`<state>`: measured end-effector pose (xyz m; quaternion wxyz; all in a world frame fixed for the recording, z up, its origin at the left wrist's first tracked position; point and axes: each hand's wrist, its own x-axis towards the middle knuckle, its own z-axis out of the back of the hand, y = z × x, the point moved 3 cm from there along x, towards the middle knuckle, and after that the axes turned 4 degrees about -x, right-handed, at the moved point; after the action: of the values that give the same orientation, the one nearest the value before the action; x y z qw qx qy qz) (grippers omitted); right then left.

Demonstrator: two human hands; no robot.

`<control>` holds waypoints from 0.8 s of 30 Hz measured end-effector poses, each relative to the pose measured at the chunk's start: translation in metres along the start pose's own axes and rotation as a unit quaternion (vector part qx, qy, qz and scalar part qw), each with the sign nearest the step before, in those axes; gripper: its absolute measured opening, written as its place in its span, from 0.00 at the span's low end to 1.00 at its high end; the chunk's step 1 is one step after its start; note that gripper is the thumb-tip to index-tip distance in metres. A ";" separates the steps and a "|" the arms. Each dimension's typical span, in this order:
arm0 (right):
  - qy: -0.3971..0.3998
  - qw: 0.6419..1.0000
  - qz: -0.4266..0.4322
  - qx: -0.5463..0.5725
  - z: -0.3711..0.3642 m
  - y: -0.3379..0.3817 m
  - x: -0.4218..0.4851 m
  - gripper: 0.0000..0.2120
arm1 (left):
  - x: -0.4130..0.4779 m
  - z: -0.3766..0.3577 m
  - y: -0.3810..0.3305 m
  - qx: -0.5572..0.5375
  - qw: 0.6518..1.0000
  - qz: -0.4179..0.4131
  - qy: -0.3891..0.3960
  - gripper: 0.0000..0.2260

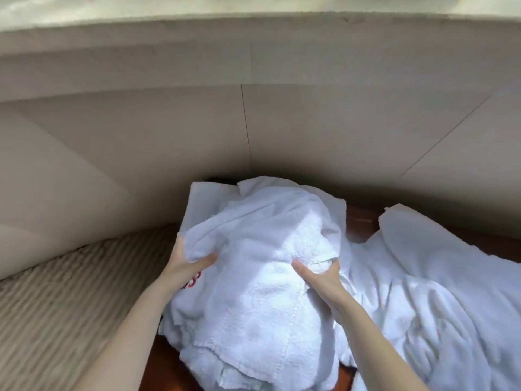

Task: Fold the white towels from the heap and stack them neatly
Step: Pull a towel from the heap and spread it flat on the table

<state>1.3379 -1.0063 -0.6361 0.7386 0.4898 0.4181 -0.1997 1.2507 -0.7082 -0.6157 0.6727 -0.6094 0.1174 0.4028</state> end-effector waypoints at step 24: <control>-0.103 0.973 0.203 -0.031 0.264 0.046 -0.204 0.18 | -0.204 -0.224 -0.110 -0.172 0.962 -0.073 0.200 0.28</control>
<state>1.3652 -1.2446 -0.4001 0.8172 0.5184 0.2380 -0.0819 1.2691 -0.9872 -0.4550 0.5482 -0.7909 0.1335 0.2368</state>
